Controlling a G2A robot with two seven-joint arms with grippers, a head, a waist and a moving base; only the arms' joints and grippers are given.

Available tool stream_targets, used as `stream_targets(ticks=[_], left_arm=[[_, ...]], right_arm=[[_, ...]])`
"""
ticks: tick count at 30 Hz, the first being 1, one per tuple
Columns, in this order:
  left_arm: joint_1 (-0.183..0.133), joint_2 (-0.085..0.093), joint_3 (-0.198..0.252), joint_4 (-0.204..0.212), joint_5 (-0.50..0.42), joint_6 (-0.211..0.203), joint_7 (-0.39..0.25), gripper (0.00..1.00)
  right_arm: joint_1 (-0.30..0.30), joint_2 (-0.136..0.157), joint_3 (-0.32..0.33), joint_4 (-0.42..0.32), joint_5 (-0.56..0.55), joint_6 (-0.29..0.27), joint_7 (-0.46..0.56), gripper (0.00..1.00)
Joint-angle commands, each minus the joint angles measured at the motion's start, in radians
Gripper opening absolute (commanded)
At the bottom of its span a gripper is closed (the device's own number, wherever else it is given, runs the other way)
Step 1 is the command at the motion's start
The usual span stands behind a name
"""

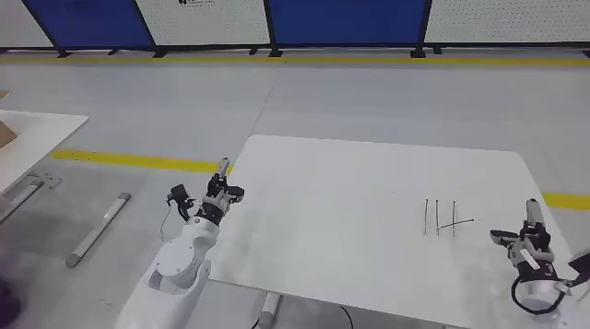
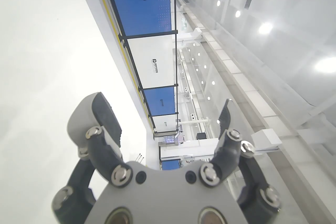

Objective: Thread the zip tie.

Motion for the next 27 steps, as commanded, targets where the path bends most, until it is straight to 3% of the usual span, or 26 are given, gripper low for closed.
stream_targets(ticks=[1, 2, 3, 4, 5, 7, 10, 13, 19, 21, 27], left_arm=[[0.000, 0.000, 0.000, 0.000, 0.000, 0.000, 0.000, 1.00], [0.000, 0.000, 0.000, 0.000, 0.000, 0.000, 0.000, 1.00], [0.000, 0.000, 0.000, 0.000, 0.000, 0.000, 0.000, 1.00], [0.000, 0.000, 0.000, 0.000, 0.000, 0.000, 0.000, 1.00], [0.000, 0.000, 0.000, 0.000, 0.000, 0.000, 0.000, 1.00], [0.000, 0.000, 0.000, 0.000, 0.000, 0.000, 0.000, 1.00], [0.000, 0.000, 0.000, 0.000, 0.000, 0.000, 0.000, 1.00], [0.000, 0.000, 0.000, 0.000, 0.000, 0.000, 0.000, 1.00], [0.000, 0.000, 0.000, 0.000, 0.000, 0.000, 0.000, 1.00], [0.000, 0.000, 0.000, 0.000, 0.000, 0.000, 0.000, 1.00], [0.000, 0.000, 0.000, 0.000, 0.000, 0.000, 0.000, 1.00]], right_arm=[[0.000, 0.000, 0.000, 0.000, 0.000, 0.000, 0.000, 0.78], [0.000, 0.000, 0.000, 0.000, 0.000, 0.000, 0.000, 0.78], [0.000, 0.000, 0.000, 0.000, 0.000, 0.000, 0.000, 1.00], [0.000, 0.000, 0.000, 0.000, 0.000, 0.000, 0.000, 0.78], [0.001, 0.001, 0.000, -0.006, -0.008, -0.006, 0.010, 1.00], [-0.005, 0.003, 0.027, -0.006, -0.003, -0.024, 0.056, 1.00], [0.001, 0.008, 0.074, -0.012, 0.025, -0.004, 0.135, 1.00], [0.030, 0.023, 0.127, -0.013, -0.008, 0.075, 0.278, 1.00], [0.160, 0.062, 0.185, 0.042, -0.106, 0.248, 0.648, 1.00], [0.198, 0.067, 0.194, 0.058, -0.164, 0.286, 0.602, 1.00], [0.198, 0.067, 0.194, 0.058, -0.164, 0.286, 0.602, 1.00]])
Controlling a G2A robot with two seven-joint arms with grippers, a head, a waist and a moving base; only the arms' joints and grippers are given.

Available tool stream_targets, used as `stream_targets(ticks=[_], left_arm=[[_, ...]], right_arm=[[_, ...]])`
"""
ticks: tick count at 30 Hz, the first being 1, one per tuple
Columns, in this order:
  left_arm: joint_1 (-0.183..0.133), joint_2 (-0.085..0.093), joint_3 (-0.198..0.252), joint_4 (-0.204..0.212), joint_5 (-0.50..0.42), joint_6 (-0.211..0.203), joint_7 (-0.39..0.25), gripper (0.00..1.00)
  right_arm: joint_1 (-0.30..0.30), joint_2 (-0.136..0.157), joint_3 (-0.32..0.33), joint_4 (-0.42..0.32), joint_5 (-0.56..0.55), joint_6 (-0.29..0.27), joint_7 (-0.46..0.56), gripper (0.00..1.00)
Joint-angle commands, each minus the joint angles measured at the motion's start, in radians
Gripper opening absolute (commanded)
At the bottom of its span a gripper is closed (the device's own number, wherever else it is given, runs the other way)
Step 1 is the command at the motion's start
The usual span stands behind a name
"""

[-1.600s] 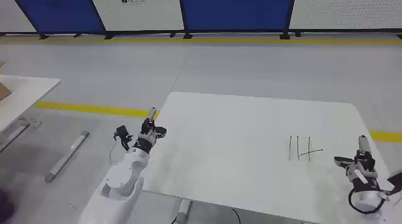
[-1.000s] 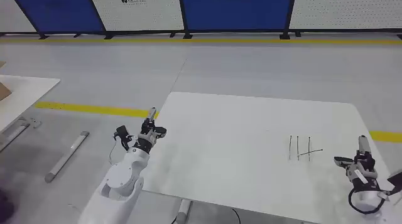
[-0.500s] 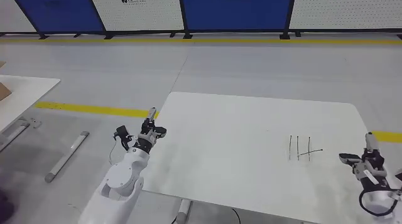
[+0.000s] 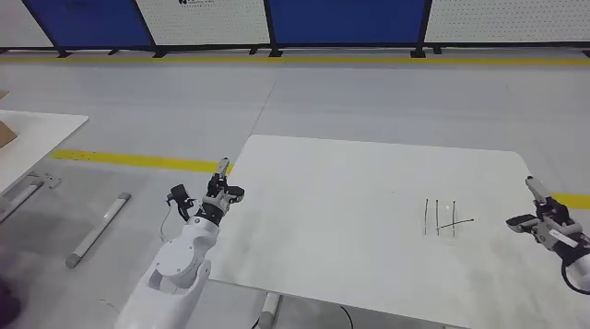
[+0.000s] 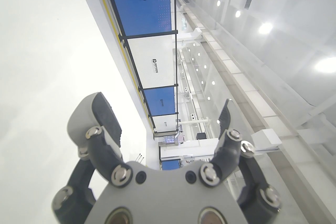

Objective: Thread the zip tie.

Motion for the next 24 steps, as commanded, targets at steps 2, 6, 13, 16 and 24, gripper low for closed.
stream_targets(ticks=[2, 6, 13, 16, 24], left_arm=[[0.000, 0.000, 0.000, 0.000, 0.000, 0.000, 0.000, 1.00], [0.000, 0.000, 0.000, 0.000, 0.000, 0.000, 0.000, 1.00], [0.000, 0.000, 0.000, 0.000, 0.000, 0.000, 0.000, 1.00], [0.000, 0.000, 0.000, 0.000, 0.000, 0.000, 0.000, 1.00], [0.000, 0.000, 0.000, 0.000, 0.000, 0.000, 0.000, 1.00]], right_arm=[[0.000, 0.000, 0.000, 0.000, 0.000, 0.000, 0.003, 1.00], [0.017, 0.005, -0.024, 0.032, -0.021, 0.048, 0.066, 1.00], [0.150, 0.048, 0.035, 0.115, -0.108, 0.011, 0.387, 1.00], [0.189, 0.066, 0.040, 0.146, -0.161, -0.012, 0.508, 1.00], [0.331, 0.081, -0.118, 0.326, -0.298, -0.039, 0.602, 1.00]])
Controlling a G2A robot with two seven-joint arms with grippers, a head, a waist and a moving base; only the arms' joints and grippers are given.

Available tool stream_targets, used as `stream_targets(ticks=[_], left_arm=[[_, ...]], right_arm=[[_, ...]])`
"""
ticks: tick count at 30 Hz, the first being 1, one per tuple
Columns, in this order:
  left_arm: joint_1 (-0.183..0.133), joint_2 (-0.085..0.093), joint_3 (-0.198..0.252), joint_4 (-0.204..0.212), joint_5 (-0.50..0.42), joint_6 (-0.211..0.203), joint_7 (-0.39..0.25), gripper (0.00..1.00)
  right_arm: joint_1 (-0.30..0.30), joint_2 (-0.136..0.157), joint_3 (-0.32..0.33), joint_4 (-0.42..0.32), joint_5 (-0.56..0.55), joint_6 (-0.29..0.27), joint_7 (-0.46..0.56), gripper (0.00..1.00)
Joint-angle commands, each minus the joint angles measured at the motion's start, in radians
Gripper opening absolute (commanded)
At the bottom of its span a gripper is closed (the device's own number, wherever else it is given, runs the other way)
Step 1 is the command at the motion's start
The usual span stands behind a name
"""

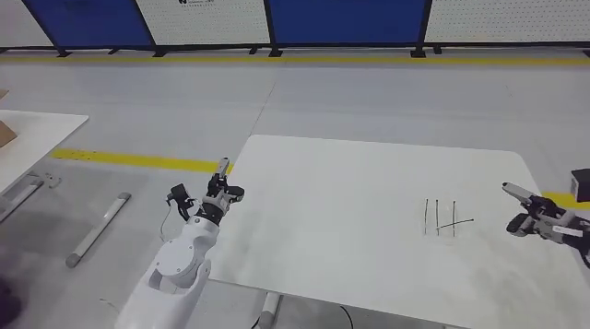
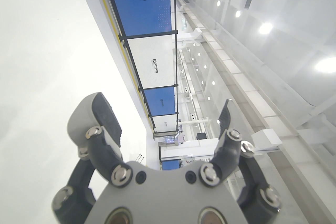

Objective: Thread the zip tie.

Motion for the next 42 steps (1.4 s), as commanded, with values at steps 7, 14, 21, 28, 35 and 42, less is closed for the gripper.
stream_targets(ticks=[7, 14, 21, 28, 35, 42], left_arm=[[0.000, 0.000, 0.000, 0.000, 0.000, 0.000, 0.000, 1.00], [0.000, 0.000, 0.000, 0.000, 0.000, 0.000, 0.000, 1.00], [0.000, 0.000, 0.000, 0.000, 0.000, 0.000, 0.000, 1.00], [0.000, 0.000, 0.000, 0.000, 0.000, 0.000, 0.000, 1.00], [0.000, 0.000, 0.000, 0.000, 0.000, 0.000, 0.000, 1.00], [0.000, 0.000, 0.000, 0.000, 0.000, 0.000, 0.000, 1.00]], right_arm=[[0.082, -0.003, -0.107, 0.126, -0.091, 0.005, -0.019, 1.00], [0.082, -0.003, -0.107, 0.126, -0.091, 0.005, -0.019, 1.00], [0.075, 0.002, -0.138, 0.083, -0.158, -0.084, -0.060, 1.00], [0.136, 0.001, -0.242, 0.129, -0.252, -0.111, -0.032, 1.00], [0.248, -0.017, -0.358, 0.278, -0.289, -0.137, -0.062, 1.00], [0.251, -0.017, -0.361, 0.281, -0.290, -0.139, -0.061, 1.00]])
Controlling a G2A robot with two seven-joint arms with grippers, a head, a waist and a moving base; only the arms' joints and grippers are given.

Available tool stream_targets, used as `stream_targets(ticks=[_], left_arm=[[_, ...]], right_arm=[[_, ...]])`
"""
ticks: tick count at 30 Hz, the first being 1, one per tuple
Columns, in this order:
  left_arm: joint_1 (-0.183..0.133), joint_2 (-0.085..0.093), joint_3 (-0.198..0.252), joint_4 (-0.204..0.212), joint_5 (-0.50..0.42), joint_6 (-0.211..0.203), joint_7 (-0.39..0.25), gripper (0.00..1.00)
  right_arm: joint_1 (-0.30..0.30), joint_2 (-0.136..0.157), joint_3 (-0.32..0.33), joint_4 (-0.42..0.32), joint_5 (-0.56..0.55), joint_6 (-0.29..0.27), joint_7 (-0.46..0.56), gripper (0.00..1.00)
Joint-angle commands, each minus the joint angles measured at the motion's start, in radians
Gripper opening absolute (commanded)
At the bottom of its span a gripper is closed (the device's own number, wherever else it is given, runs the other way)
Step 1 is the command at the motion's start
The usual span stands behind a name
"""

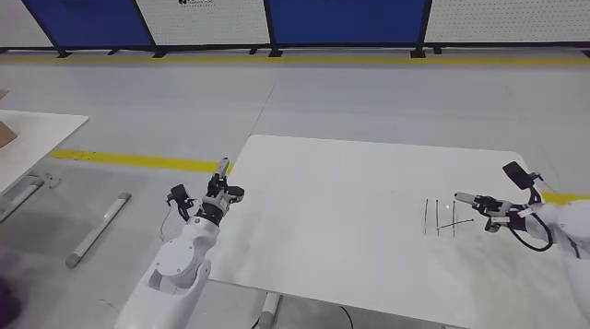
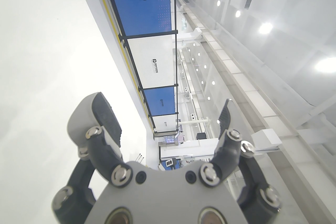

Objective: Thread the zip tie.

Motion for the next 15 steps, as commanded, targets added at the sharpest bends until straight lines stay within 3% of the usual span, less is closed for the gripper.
stream_targets(ticks=[1, 5, 11, 15], left_arm=[[0.000, 0.000, 0.000, 0.000, 0.000, 0.000, 0.000, 1.00], [0.000, 0.000, 0.000, 0.000, 0.000, 0.000, 0.000, 1.00], [0.000, 0.000, 0.000, 0.000, 0.000, 0.000, 0.000, 1.00], [0.000, 0.000, 0.000, 0.000, 0.000, 0.000, 0.000, 1.00]], right_arm=[[0.000, 0.000, 0.000, 0.000, 0.000, 0.000, 0.000, 1.00], [-0.004, 0.000, -0.001, 0.002, 0.005, -0.005, 0.004, 1.00], [-0.012, 0.009, 0.022, 0.033, 0.078, -0.081, 0.076, 1.00], [-0.004, 0.013, 0.024, 0.056, 0.071, -0.076, 0.066, 0.98]])
